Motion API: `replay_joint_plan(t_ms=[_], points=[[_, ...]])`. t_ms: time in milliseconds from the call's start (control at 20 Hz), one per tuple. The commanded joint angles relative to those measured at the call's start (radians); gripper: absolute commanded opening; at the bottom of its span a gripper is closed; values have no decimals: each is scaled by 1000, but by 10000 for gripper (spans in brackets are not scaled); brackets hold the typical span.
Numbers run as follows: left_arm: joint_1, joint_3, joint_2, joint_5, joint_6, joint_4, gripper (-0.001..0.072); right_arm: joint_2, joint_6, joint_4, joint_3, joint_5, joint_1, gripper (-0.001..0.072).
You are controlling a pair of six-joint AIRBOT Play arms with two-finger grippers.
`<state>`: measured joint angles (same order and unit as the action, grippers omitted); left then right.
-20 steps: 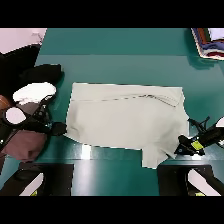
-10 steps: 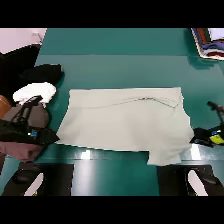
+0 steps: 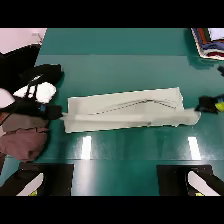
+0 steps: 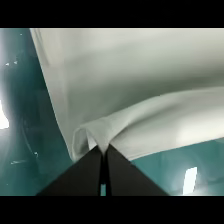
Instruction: Fold the shirts.
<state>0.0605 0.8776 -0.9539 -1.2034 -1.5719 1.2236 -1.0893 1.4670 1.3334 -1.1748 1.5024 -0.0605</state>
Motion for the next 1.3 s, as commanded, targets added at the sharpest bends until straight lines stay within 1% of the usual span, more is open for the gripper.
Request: replay_joint_plan(t_ms=[0,200,300,350,400,450,500,550,650,700,750,800,900,1000,1100,1250], points=[[-1,60,-230,218,9,11,25,-239,-11,2,-172,-150,67,9],[-1,147,-374,317,9,10,25,-447,-23,-8,-338,-164,92,11],[-1,157,-392,358,9,11,26,-524,-28,-63,-399,-153,91,16],[-1,158,-391,371,8,11,31,-559,-29,-98,-429,-142,82,125],[-1,162,-391,375,8,10,242,-584,-38,-140,-452,-136,70,333],[-1,172,-390,365,8,11,503,-600,-64,-195,-469,-129,55,388],[-1,193,-389,335,9,11,545,-607,-90,-246,-481,-113,35,387],[-1,226,-389,284,9,17,548,-606,-113,-282,-486,-87,11,388],[-1,301,-385,163,16,32,540,-590,-147,-288,-484,-21,-51,387],[-1,331,-383,111,30,29,352,-573,-164,-288,-461,0,-93,387],[-1,346,-376,80,37,23,131,-552,-179,-288,-420,8,-138,388],[-1,347,-365,74,39,-2,24,-535,-188,-288,-374,7,-182,391],[0,347,-358,64,39,-63,25,-536,-206,-295,-288,6,-278,643],[23,347,-358,59,38,-97,25,-570,-243,-325,-221,5,-353,638],[69,347,-362,62,35,-105,25,-615,-297,-412,-173,3,-391,632],[134,340,-365,89,16,-106,25,-673,-326,-426,-168,-8,-367,625]])
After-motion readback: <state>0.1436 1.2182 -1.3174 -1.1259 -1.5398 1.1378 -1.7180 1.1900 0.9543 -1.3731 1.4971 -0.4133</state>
